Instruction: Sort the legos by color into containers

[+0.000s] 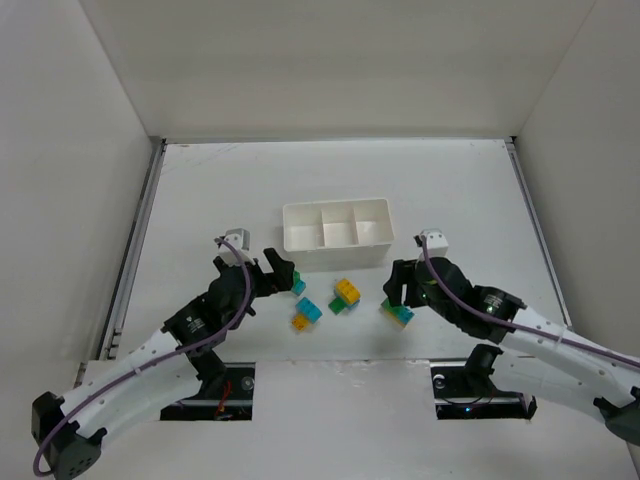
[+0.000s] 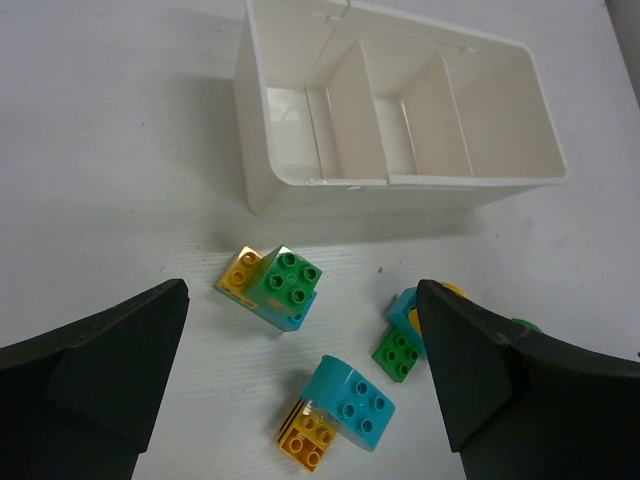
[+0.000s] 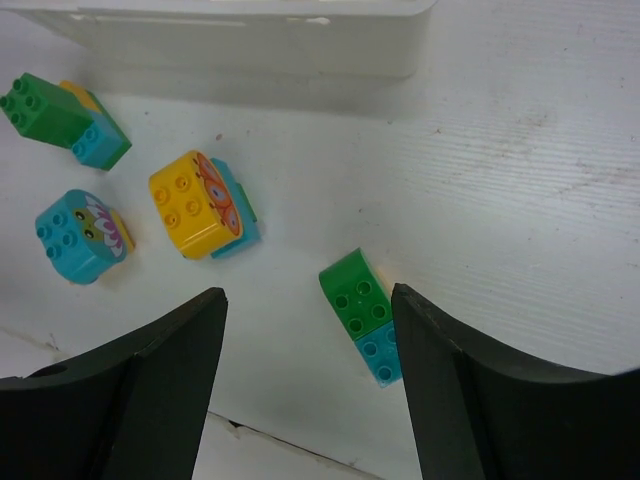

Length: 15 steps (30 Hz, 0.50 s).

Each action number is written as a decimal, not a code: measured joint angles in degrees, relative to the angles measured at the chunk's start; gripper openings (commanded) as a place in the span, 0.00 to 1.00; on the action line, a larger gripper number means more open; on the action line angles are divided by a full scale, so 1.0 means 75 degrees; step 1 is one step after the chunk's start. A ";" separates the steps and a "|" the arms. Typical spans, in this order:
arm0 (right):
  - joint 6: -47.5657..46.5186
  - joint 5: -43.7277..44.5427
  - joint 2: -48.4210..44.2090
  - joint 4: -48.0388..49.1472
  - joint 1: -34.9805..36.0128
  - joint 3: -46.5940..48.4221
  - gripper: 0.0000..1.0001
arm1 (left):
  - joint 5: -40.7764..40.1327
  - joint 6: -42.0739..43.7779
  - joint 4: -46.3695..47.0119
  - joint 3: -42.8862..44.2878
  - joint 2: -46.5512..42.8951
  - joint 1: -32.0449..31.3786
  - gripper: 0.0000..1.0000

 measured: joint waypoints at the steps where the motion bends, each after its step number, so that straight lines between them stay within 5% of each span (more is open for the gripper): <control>1: 0.0006 0.0003 -0.0099 -0.0012 0.0000 -0.0006 0.66 | 0.0000 -0.0023 0.0009 0.0000 0.0073 0.0003 1.00; 8: 0.0073 0.0058 -0.0551 -0.0032 0.0108 -0.0009 0.15 | -0.0154 -0.0111 0.0469 0.0000 0.0058 -0.0041 1.00; 13: 0.0143 0.0064 0.0117 -0.0035 0.0152 0.0003 0.16 | -0.0595 -0.0315 0.1093 0.0006 0.0073 -0.0289 1.00; 15: 0.0117 0.0093 0.0484 -0.0032 0.0280 0.0009 0.23 | -0.0839 -0.0376 0.1154 0.0067 0.0137 -0.0391 0.98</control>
